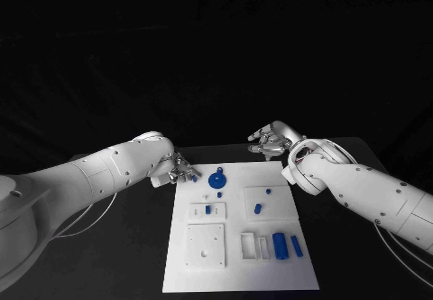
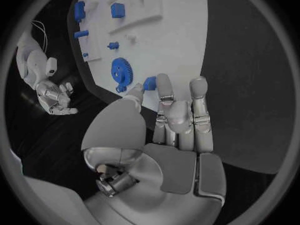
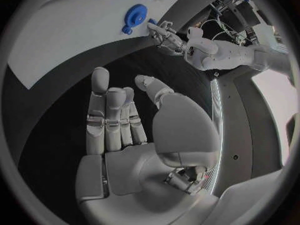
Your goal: Assemble the parts on the task board
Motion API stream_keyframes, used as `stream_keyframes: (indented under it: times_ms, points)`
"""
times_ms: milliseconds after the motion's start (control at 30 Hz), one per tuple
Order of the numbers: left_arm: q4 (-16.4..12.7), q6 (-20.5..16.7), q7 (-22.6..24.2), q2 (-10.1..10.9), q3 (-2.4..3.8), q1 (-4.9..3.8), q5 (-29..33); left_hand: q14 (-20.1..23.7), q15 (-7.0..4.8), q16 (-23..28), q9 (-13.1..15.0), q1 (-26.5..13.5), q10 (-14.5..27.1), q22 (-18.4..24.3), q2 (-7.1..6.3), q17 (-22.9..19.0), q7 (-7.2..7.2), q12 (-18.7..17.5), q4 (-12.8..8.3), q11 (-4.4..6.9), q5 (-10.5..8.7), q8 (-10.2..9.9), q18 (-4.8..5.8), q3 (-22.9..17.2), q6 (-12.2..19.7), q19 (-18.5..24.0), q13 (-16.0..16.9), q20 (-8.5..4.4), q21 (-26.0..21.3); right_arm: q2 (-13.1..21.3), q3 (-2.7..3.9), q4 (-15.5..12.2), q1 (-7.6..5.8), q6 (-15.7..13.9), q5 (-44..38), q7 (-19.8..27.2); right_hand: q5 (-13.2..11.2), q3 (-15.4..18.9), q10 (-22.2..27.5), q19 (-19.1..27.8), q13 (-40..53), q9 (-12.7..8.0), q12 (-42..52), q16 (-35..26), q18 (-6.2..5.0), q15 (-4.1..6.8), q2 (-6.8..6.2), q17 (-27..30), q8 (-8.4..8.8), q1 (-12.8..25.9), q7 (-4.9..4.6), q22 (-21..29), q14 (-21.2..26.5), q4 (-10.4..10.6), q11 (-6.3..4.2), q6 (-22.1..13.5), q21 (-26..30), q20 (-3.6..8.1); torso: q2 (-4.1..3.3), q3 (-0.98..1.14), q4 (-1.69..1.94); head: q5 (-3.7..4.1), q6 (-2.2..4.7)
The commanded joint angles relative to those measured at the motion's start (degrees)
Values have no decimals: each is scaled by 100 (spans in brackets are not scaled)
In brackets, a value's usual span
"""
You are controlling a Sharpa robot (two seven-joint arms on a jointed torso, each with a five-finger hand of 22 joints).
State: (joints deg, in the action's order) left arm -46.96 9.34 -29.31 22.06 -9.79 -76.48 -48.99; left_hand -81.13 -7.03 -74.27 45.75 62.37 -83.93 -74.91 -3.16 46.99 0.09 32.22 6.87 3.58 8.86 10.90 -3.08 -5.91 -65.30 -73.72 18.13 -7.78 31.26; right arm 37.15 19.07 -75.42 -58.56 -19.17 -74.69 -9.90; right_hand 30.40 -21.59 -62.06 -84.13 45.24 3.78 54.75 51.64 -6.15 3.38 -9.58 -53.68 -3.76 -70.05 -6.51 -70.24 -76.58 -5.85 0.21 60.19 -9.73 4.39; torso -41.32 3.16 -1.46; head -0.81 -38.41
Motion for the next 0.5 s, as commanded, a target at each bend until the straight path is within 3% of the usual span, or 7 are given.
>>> stream_keyframes:
  times_ms: [33, 167, 500]
  points:
    - [-13, 114, 83, 17, 1, 2, 84, 23, -8, -25, 44, 36, -124, -94, 107, -5, -24, 1, -143, -10, 151, 73, 66, 76, 10, -2, 4, -10, -20, -11, 3, 7, 1, 4, -37, 16, 13, 14, 12, -176, -5, -6, 19, -21, -50, 14, -10, 8, 20, -5, 11, 8, -20, 6, -12, -33, 19, 22, -3, -2, 4, 5, -13]
    - [-51, 176, 76, 56, 2, 2, 108, 23, -12, -34, 119, 65, -126, -95, 223, 1, -47, 5, -329, 1, 267, 143, 72, 195, 22, 1, 6, -15, -14, -17, 3, 16, 1, 5, -37, 15, 13, 14, 12, -176, -5, -6, 19, -21, -50, 14, -10, 8, 20, -5, 11, 8, -20, 6, -12, -33, 19, 22, -3, -3, 3, 9, -18]
    - [-83, 166, 69, 99, 7, 2, 212, 18, -16, -45, 162, 41, -133, -95, 241, 15, -56, 7, -341, 6, 260, 176, 76, 221, 20, -1, 6, -20, -7, -41, 3, 36, 1, 12, -37, 21, 24, 9, 11, -176, -7, -6, 21, -19, -49, 15, -18, 8, 21, -2, 11, 15, -23, 15, -12, -32, 11, 22, -3, -1, -3, 1, -12]
